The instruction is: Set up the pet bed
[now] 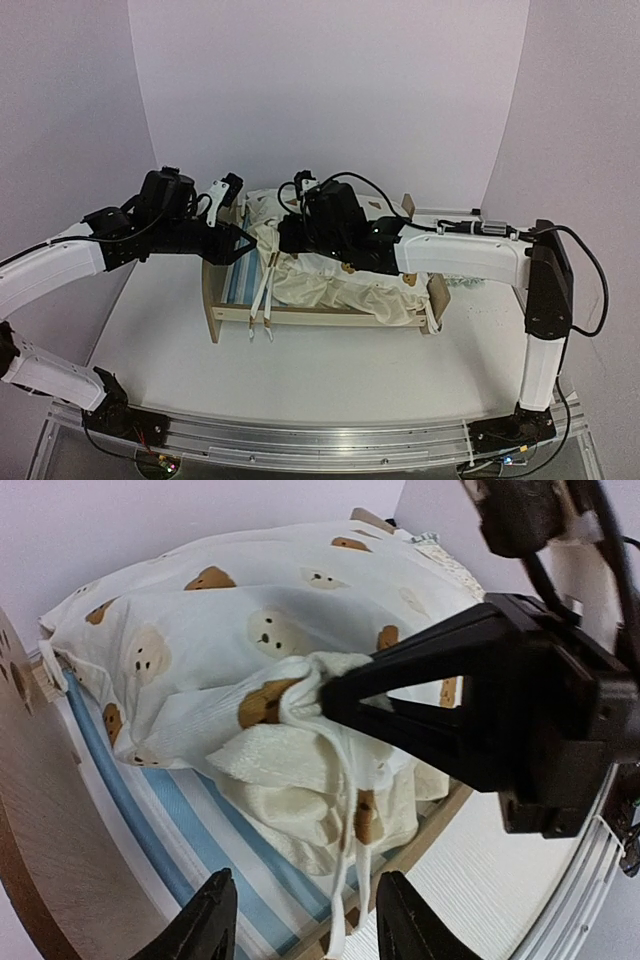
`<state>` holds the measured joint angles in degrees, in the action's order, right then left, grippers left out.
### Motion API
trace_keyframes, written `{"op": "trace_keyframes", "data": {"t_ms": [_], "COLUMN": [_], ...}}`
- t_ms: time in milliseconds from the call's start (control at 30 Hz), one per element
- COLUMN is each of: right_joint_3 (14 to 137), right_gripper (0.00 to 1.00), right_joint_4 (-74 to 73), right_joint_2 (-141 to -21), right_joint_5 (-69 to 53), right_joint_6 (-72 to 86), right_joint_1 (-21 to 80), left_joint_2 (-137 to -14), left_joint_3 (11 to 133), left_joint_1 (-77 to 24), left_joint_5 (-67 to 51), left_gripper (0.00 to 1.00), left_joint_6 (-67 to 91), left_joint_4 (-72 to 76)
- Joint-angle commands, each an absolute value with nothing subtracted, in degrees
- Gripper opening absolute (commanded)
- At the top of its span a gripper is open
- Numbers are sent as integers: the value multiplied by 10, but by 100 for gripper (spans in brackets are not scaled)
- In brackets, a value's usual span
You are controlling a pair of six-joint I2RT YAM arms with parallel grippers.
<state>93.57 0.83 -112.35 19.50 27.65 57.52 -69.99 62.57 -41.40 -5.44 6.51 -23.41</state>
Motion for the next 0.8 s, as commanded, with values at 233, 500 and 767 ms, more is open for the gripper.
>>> {"op": "trace_keyframes", "data": {"t_ms": [233,500,767], "right_joint_3": [934,933,927], "right_gripper": [0,0,0], "right_joint_4": [48,48,48], "right_joint_2": [-1085,-1085,-1080], "right_joint_5": [184,177,174], "right_joint_6": [291,289,288], "right_joint_1": [573,572,573], "left_joint_2": [-767,-792,-788], "left_joint_3": [630,625,595], "left_joint_1": [-428,-432,-433], "left_joint_5": [-72,-92,-92], "left_gripper": [45,40,33], "left_joint_6": [43,48,67], "left_joint_4": [-214,-217,-207]}}
